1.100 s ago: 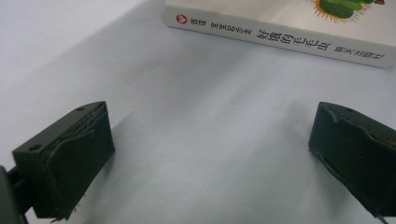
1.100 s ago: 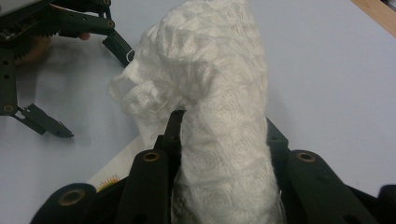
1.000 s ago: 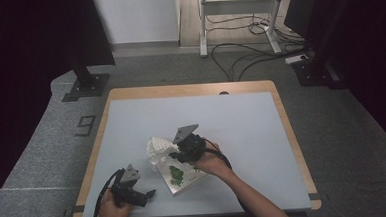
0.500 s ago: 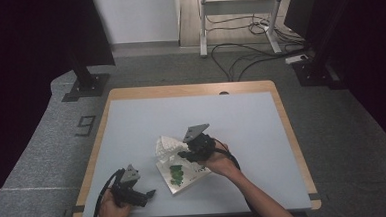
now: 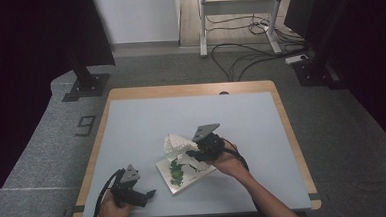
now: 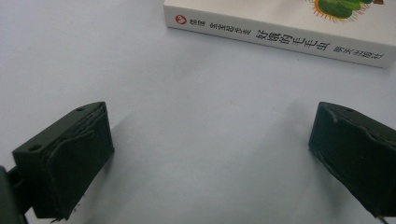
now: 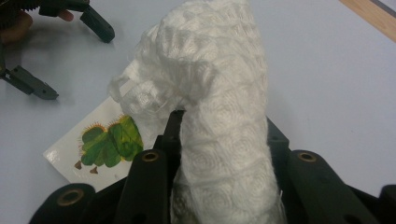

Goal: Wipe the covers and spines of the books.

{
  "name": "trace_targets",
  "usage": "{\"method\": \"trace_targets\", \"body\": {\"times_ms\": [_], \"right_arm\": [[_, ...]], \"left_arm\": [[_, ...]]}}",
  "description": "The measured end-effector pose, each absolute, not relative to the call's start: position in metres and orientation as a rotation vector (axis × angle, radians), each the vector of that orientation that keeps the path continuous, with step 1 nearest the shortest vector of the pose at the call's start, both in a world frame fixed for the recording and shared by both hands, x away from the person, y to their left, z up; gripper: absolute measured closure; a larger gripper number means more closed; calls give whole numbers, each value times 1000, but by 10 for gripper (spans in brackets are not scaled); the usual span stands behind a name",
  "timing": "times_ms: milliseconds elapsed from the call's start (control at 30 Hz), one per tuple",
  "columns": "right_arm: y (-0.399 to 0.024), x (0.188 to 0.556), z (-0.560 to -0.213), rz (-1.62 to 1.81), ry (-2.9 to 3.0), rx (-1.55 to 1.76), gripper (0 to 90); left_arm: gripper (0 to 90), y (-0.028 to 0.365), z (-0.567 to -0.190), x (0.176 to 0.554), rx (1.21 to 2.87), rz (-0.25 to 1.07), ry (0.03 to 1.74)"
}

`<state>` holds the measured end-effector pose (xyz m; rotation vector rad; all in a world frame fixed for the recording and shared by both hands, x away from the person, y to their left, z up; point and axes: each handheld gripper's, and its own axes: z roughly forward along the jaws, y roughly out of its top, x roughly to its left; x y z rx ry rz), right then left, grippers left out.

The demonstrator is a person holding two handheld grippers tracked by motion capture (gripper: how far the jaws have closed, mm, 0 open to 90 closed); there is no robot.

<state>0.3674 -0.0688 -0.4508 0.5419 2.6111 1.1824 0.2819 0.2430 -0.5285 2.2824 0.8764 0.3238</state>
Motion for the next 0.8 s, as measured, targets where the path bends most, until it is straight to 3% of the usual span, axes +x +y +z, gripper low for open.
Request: {"method": "trace_targets", "body": {"times_ms": [800], "right_arm": [[-147,361,-454,1177,2521,723,632]], "left_arm": [[0,243,-529,282,2280,324,880]]}}
